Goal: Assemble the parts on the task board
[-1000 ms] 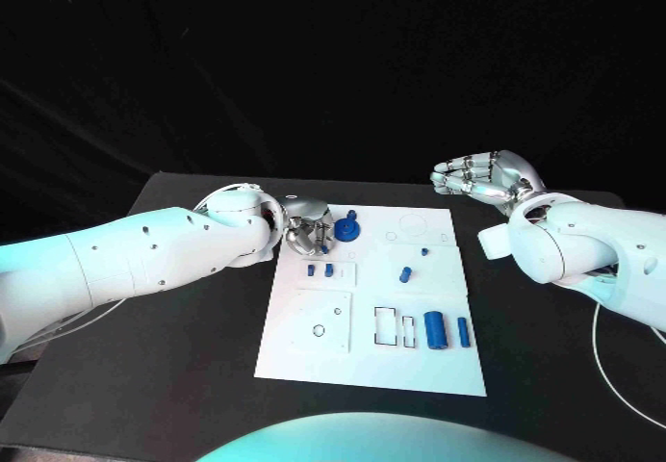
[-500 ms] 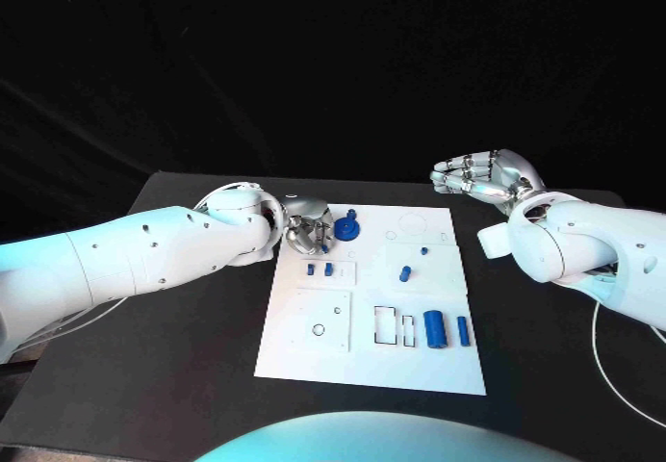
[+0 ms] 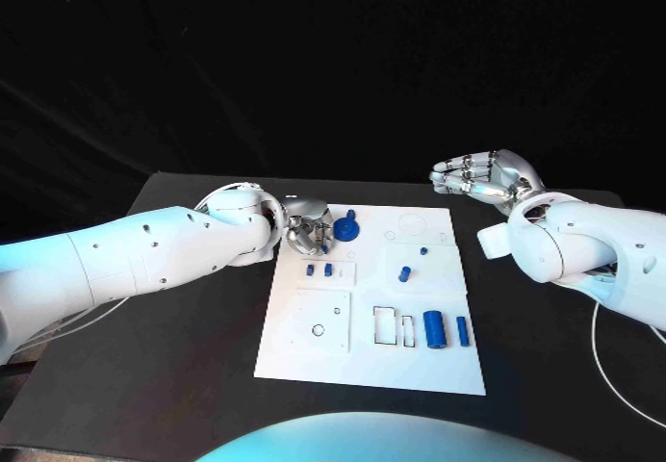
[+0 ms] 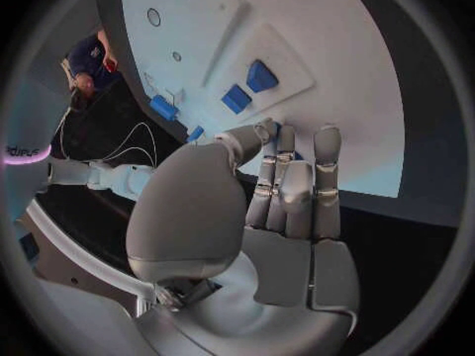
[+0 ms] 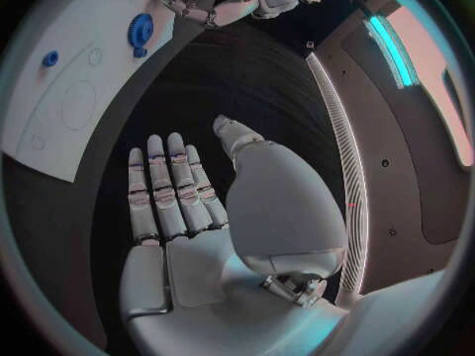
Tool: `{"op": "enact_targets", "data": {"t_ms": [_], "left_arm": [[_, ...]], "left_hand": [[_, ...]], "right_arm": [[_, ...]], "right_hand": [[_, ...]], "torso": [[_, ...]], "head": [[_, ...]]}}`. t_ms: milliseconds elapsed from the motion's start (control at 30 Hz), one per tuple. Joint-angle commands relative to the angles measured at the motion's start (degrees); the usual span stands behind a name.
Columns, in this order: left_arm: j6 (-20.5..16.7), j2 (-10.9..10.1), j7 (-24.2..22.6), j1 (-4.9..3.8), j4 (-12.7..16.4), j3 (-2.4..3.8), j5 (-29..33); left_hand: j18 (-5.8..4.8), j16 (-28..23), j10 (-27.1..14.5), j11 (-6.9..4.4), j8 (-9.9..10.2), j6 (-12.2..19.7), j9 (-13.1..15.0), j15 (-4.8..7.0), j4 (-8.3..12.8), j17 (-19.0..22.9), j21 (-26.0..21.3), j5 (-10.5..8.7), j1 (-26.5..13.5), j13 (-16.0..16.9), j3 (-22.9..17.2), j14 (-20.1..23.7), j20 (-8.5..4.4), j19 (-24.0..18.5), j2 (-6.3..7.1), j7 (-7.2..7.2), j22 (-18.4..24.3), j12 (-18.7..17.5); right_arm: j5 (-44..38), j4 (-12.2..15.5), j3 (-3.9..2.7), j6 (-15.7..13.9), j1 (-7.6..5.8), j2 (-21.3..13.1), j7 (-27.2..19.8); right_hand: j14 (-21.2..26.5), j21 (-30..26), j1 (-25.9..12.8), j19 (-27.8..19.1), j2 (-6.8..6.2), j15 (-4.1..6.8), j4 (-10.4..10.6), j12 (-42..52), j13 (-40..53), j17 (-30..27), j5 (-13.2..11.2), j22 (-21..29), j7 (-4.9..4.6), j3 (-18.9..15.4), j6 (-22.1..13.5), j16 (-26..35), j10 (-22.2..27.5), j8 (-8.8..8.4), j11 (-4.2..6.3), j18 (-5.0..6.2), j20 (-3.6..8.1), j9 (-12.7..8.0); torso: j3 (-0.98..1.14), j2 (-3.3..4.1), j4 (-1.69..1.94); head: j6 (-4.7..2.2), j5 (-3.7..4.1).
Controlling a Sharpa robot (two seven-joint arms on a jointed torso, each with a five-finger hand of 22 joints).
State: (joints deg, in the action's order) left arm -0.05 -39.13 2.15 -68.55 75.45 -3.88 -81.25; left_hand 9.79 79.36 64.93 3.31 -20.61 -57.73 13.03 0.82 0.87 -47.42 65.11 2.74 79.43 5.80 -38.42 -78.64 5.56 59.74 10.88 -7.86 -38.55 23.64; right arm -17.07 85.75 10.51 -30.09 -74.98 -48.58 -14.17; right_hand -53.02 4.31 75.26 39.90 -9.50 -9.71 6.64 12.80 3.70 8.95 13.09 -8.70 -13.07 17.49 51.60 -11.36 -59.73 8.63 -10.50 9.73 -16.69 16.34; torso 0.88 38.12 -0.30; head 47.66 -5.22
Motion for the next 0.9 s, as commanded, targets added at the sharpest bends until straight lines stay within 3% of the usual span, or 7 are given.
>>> {"op": "enact_targets", "data": {"t_ms": [33, 900], "left_arm": [[1.69, 0.09, 0.71, 0.26, -0.07, -0.23, 0.24], [0.78, -0.26, 1.36, 0.26, -0.16, -0.24, -0.52]], "left_hand": [[0.19, 0.01, 0.22, 0.34, 0.54, 0.78, -0.1, -0.39, -0.02, 0.12, -0.38, 0.13, -0.49, 0.05, 0.37, 0.15, 0.01, -0.52, 0.19, 0.08, 0.26, -0.44], [0.34, -0.02, 0.57, 0.54, 2.81, 2.65, -0.45, -0.66, -1.15, 0.43, -1.5, 0.14, -2.24, 0.2, 1.41, 0.6, 0.23, -0.91, 1.48, -0.14, 1.47, -1.78]], "right_arm": [[-0.28, 0.08, 0.0, 0.75, 0.0, -0.01, -0.49], [-0.25, -0.15, 0.0, 0.82, 0.06, 0.13, -0.52]], "right_hand": [[0.15, 0.15, 0.17, -0.18, -0.14, 0.24, 0.0, 0.18, -0.06, -0.05, 0.12, 0.05, -0.59, 0.35, 0.3, -0.34, -0.03, 0.13, 0.17, 0.66, 0.11, -0.05], [0.21, 0.13, 0.14, -0.27, -0.18, 0.23, 0.01, 0.16, -0.06, -0.09, 0.12, 0.1, -0.6, 0.42, 0.31, -0.36, -0.03, 0.11, 0.16, 0.66, 0.11, -0.06]], "torso": [[-0.03, 0.01, -0.01], [-0.12, 0.0, 0.03]], "head": [[0.03, 0.03], [-0.12, 0.0]]}}
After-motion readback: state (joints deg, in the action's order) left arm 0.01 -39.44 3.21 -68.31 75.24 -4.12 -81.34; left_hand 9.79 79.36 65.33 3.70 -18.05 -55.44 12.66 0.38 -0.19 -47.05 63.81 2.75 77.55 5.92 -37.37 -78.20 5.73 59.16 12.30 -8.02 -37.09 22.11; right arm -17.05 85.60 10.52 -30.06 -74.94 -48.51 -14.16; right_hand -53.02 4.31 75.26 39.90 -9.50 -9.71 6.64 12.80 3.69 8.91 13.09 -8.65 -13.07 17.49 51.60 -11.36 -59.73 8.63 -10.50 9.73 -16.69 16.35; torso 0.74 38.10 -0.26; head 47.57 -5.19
